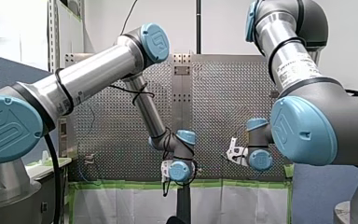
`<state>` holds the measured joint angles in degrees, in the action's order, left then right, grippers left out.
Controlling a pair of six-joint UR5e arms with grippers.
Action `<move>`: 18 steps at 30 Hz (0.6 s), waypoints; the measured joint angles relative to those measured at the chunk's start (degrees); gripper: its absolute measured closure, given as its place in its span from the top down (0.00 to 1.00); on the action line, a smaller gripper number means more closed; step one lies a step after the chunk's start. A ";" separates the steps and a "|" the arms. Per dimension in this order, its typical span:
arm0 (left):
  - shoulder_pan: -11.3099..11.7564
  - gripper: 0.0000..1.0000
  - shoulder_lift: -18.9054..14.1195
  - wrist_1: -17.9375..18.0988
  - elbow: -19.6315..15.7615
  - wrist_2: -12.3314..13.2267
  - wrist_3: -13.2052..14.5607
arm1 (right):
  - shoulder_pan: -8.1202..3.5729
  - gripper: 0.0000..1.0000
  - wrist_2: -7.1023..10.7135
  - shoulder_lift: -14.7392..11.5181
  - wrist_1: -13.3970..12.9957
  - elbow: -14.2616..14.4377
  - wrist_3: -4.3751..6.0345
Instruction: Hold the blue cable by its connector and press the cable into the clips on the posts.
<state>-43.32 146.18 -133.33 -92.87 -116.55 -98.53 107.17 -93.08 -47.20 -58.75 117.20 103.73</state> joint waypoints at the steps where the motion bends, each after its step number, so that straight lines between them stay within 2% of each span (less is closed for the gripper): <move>1: -0.01 0.00 0.12 -0.03 0.41 -0.12 0.00 | -0.25 0.00 0.15 0.01 -0.02 -0.03 0.00; 8: 0.13 0.00 1.29 -0.63 3.69 -0.22 0.02 | -1.85 0.00 1.67 0.93 0.02 -1.34 -0.13; 13: -0.50 0.00 3.46 -2.40 6.08 -0.16 0.09 | -3.18 0.00 2.21 3.21 0.33 -3.57 -0.60; 18: -0.96 0.00 4.46 -2.86 8.64 -0.82 0.09 | -4.52 0.00 3.27 5.67 0.67 -6.02 -0.65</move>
<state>-44.28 150.64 -136.19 -84.23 -117.37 -98.44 102.65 -89.81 -41.53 -58.09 111.19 103.08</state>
